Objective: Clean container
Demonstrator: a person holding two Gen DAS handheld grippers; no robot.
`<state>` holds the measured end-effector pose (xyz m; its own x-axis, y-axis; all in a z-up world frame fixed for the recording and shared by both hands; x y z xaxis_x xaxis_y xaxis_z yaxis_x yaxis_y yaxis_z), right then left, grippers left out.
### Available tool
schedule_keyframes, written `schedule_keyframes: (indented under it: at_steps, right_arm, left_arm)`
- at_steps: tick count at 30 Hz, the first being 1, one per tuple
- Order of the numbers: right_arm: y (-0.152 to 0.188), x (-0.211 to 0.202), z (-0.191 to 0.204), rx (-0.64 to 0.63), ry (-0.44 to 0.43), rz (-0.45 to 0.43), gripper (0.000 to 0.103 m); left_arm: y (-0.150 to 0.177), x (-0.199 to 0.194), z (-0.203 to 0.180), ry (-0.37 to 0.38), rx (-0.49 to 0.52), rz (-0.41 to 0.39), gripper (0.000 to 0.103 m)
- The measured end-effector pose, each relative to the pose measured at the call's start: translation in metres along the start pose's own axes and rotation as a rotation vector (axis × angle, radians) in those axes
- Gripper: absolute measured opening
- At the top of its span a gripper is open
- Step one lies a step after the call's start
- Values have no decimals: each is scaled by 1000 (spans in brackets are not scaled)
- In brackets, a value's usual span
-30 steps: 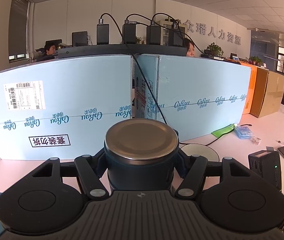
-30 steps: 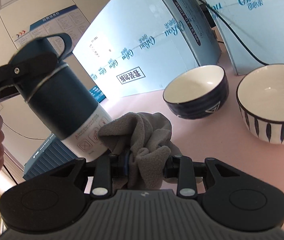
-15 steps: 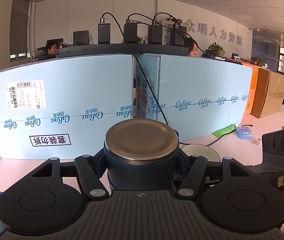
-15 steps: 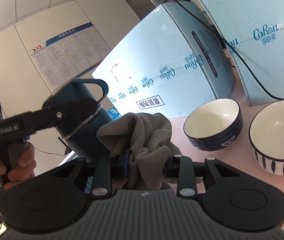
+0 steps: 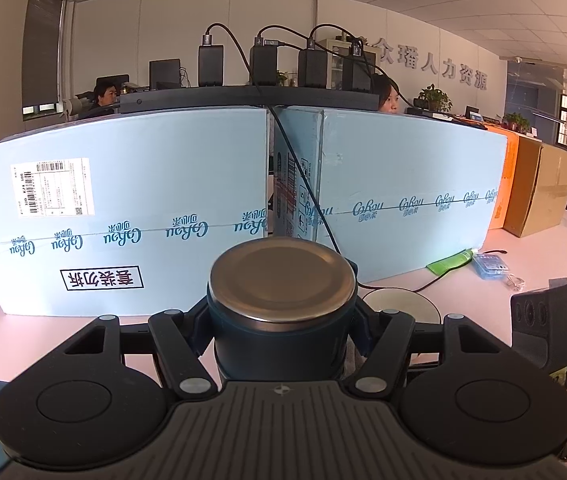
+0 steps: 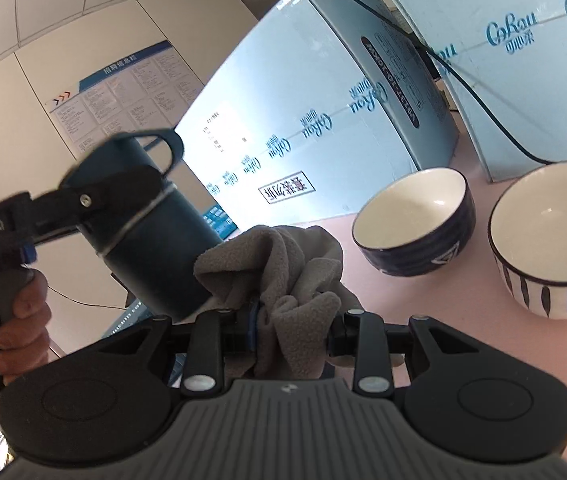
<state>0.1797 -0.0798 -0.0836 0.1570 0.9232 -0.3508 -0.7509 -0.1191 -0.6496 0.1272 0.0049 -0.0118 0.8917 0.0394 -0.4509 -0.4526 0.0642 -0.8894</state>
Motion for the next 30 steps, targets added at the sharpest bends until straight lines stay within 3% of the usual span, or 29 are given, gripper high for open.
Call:
schedule_keyframes:
  at_steps: [4, 8, 14, 16, 22, 30]
  right_arm:
    - [18, 9, -14, 11, 48, 61, 34]
    - [18, 6, -13, 12, 41, 61, 34]
    - [-2, -5, 5, -6, -19, -2, 34]
    - [-10, -9, 13, -15, -38, -25, 34]
    - [-25, -15, 29, -34, -80, -74, 34]
    - [-11, -4, 17, -12, -51, -38, 34]
  left_arm:
    - [0, -1, -1, 2, 5, -1, 60]
    - [0, -1, -2, 0, 9, -2, 60]
    - [0, -1, -1, -11, -4, 2, 61]
    - [-1, -1, -3, -15, -9, 4, 66]
    - [-5, -4, -3, -100, -79, -12, 76]
    - [-7, -6, -5, -253, -232, -20, 81]
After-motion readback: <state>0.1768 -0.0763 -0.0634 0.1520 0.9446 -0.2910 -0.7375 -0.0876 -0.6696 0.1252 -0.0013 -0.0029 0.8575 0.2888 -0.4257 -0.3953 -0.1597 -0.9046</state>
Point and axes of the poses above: each gripper's, at about its wrist camera, not at the fingertips, and x roughly the way its jaws point, z to its left, y to its underside, the point moved 9 cm from there along x, roughly the way its jaws point, and after that the axes turned 6 degrees about x, right-handed, at the moved point
